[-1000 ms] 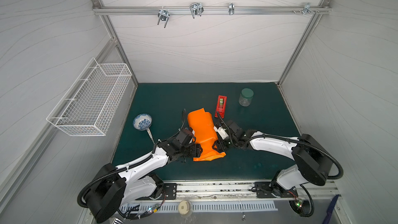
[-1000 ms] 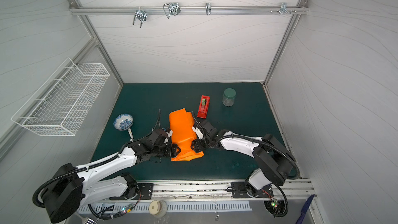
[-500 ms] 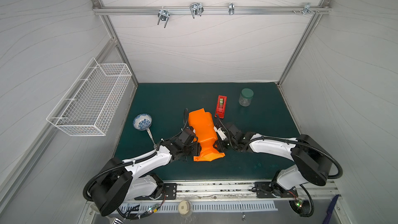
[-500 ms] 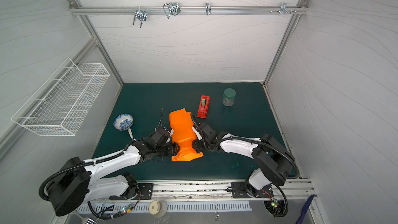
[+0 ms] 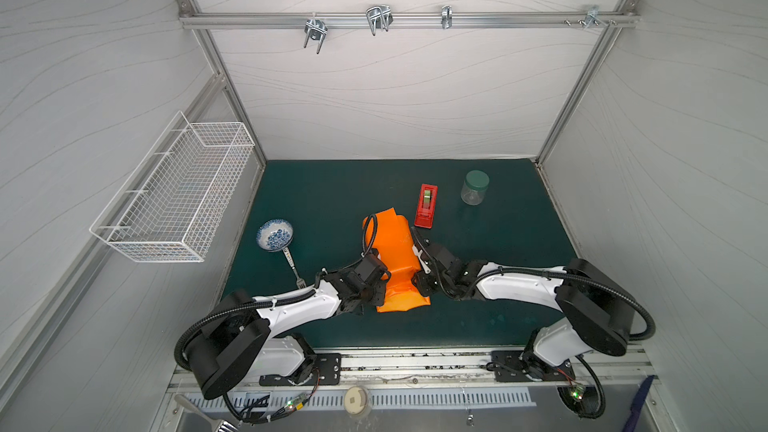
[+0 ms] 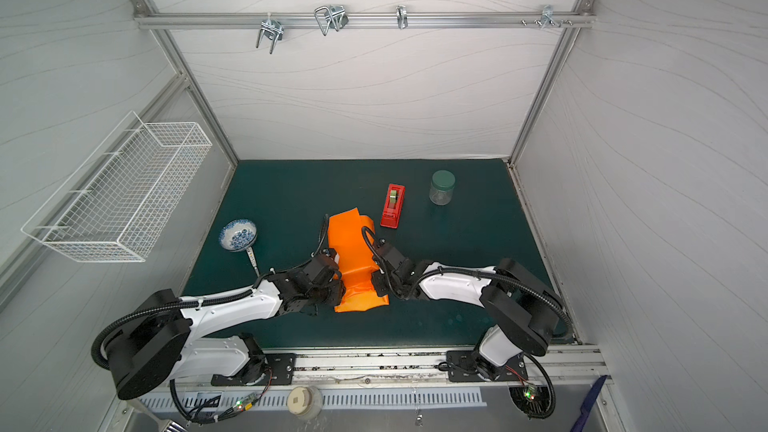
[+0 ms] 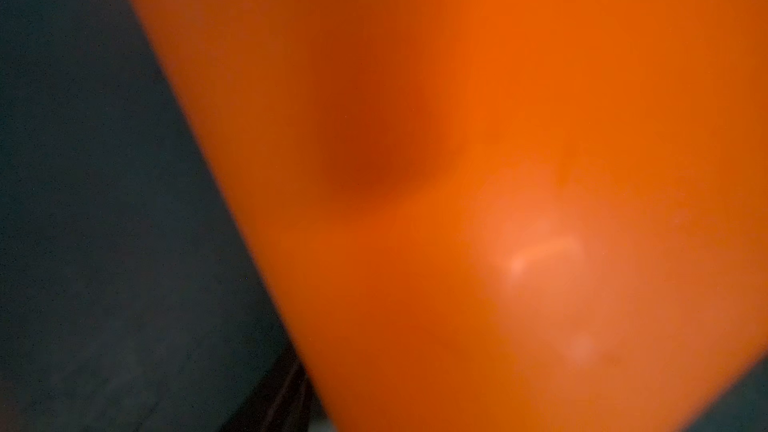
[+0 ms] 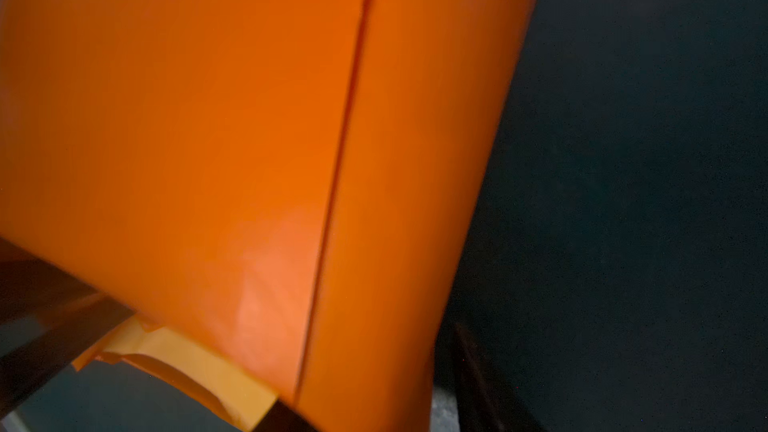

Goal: Wrap the gift box in paper

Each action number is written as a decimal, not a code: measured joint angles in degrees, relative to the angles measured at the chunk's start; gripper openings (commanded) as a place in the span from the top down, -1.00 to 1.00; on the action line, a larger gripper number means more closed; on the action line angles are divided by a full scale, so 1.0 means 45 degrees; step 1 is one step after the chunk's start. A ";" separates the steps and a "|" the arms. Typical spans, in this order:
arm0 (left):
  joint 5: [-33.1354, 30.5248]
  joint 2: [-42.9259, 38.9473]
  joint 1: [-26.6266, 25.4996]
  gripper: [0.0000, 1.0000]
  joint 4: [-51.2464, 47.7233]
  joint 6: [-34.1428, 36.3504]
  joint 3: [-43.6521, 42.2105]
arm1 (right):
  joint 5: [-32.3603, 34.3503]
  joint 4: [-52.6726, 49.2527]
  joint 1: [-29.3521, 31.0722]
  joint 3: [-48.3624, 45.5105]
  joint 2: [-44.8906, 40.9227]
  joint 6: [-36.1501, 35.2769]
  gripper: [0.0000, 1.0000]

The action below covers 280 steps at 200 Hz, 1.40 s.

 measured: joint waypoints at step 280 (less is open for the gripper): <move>-0.0102 0.0495 -0.0034 0.36 0.0452 -0.1025 0.0102 | 0.1273 0.0189 0.0015 -0.0078 0.0248 0.0199 0.05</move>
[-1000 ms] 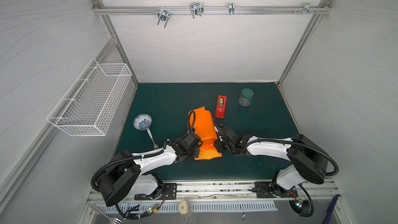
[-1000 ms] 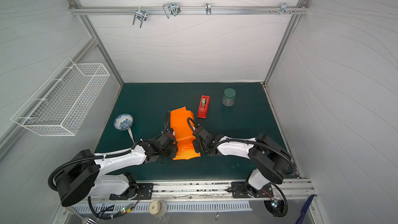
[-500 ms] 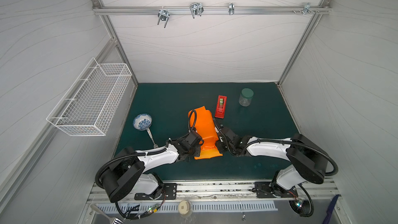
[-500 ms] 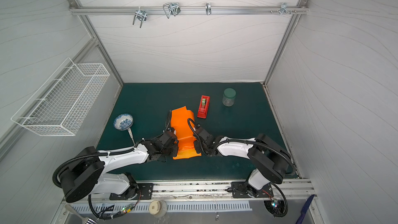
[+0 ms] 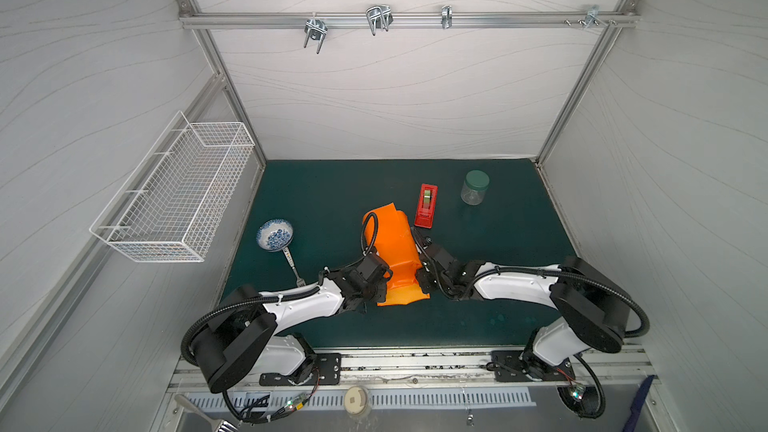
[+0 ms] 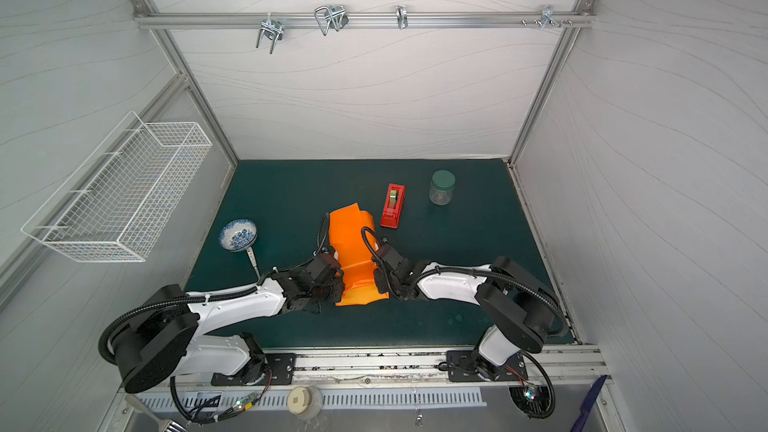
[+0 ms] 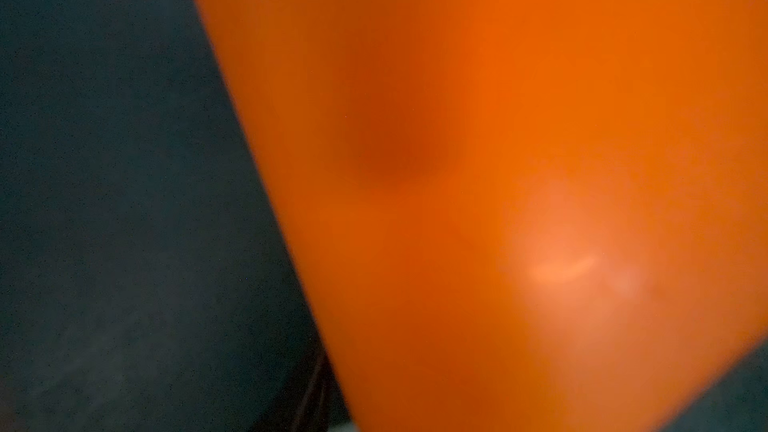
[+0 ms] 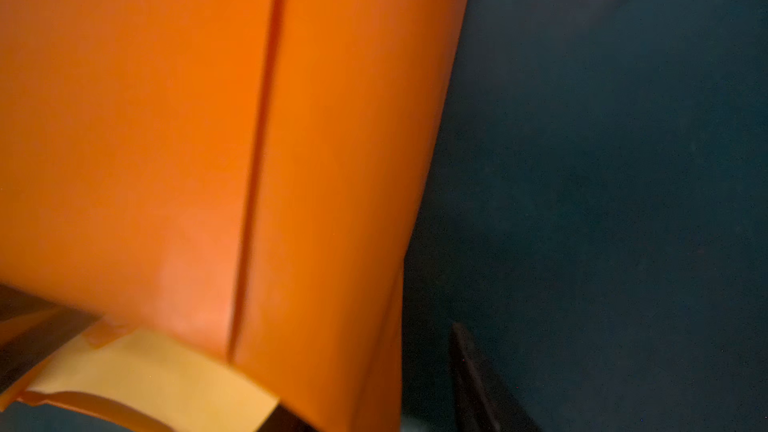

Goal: Wrap the gift box in paper

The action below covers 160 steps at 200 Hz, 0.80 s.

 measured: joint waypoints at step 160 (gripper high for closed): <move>-0.0024 0.0355 0.0000 0.23 0.0219 -0.0597 0.0219 | 0.0068 0.0175 0.0000 0.0277 0.0359 0.0568 0.24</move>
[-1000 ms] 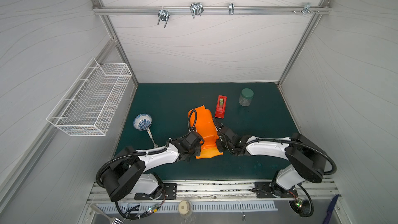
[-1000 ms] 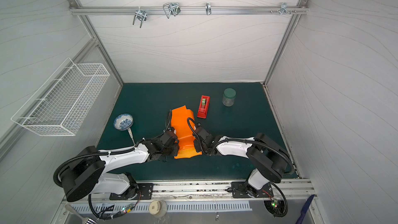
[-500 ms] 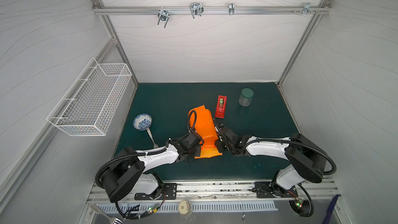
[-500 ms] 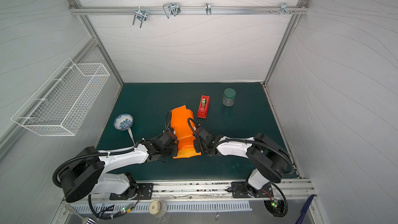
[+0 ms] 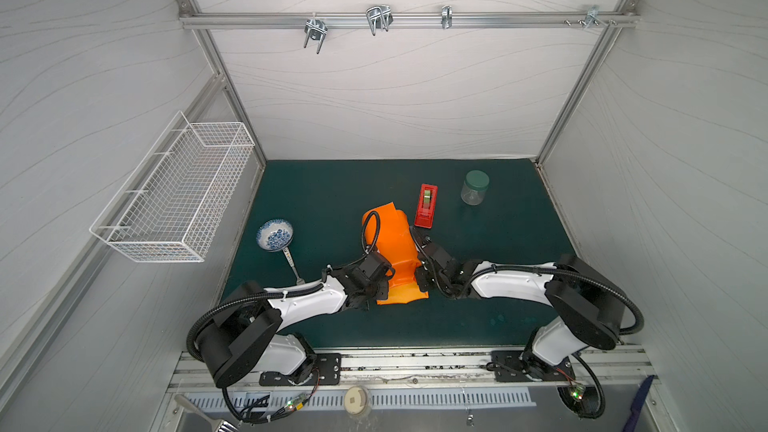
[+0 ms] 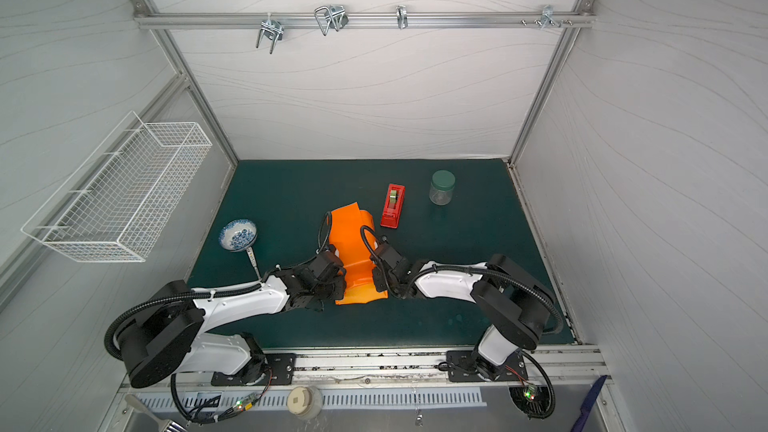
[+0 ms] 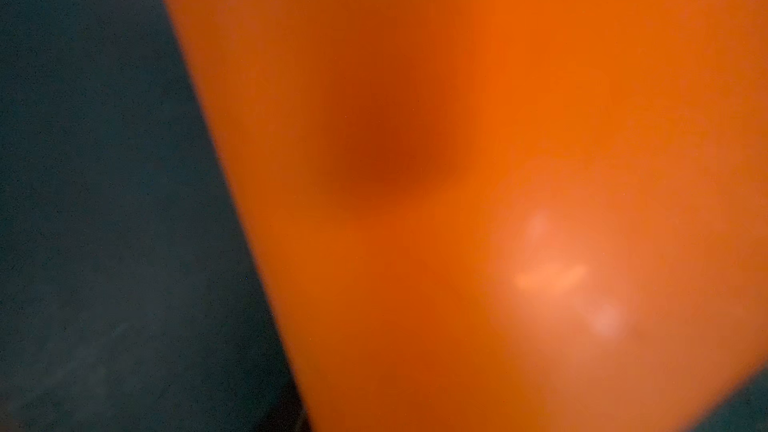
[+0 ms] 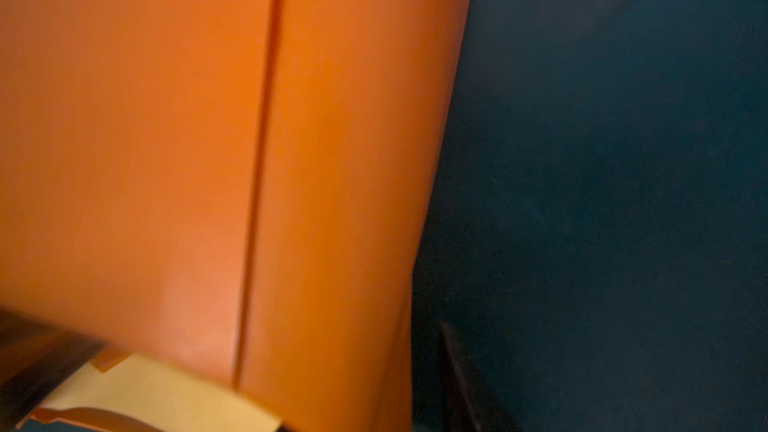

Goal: Wrap the gift box in paper

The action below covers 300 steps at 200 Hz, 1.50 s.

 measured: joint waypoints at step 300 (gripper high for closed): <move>0.0826 -0.0325 -0.0029 0.93 -0.0044 -0.1302 -0.0355 | -0.0199 -0.0427 0.0078 -0.0447 -0.0704 0.0913 0.01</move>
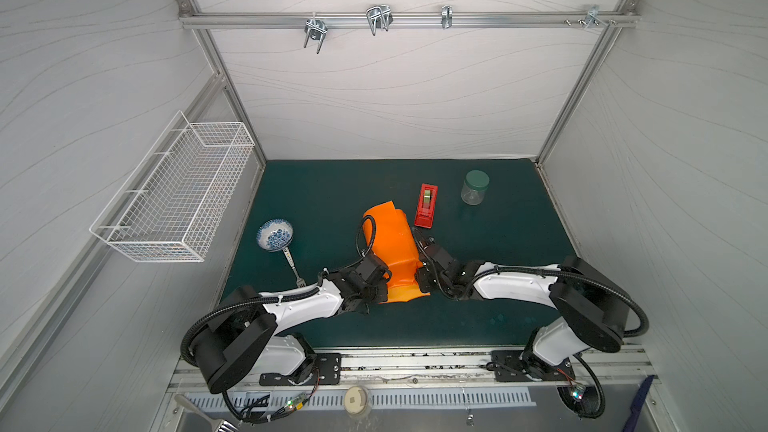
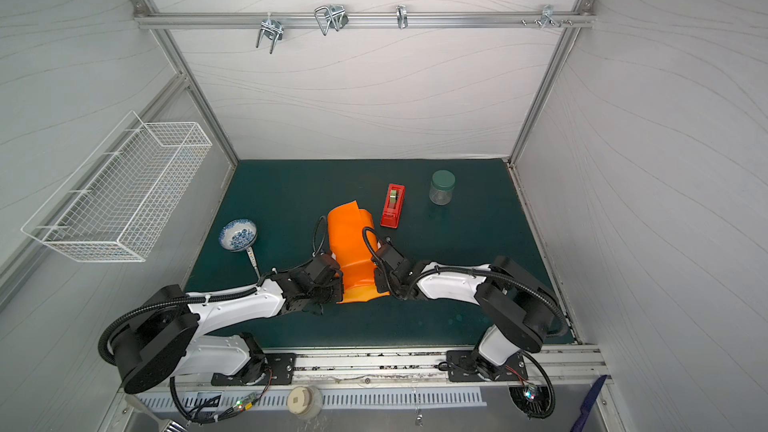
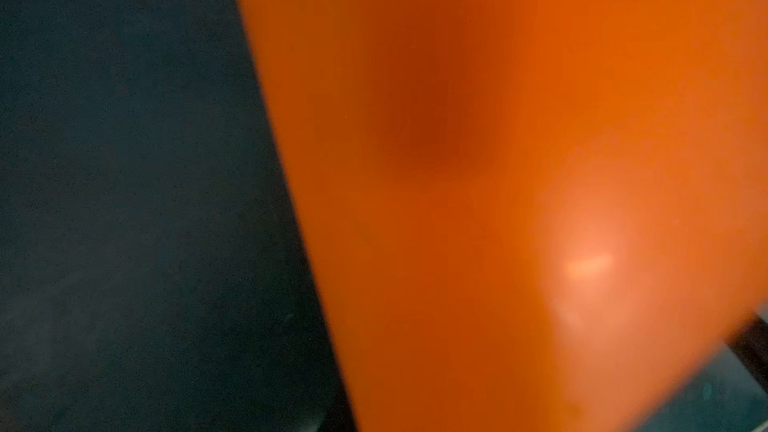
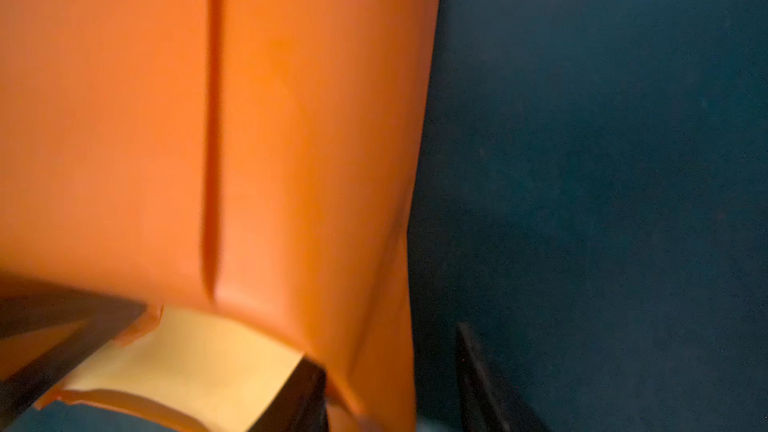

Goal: Wrap the gift box in paper

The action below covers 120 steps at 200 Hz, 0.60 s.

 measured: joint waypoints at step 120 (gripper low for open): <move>-0.0053 0.0243 0.0000 1.00 -0.0087 -0.0005 0.0214 | -0.0398 0.0068 0.0063 -0.0219 0.0141 0.0427 0.74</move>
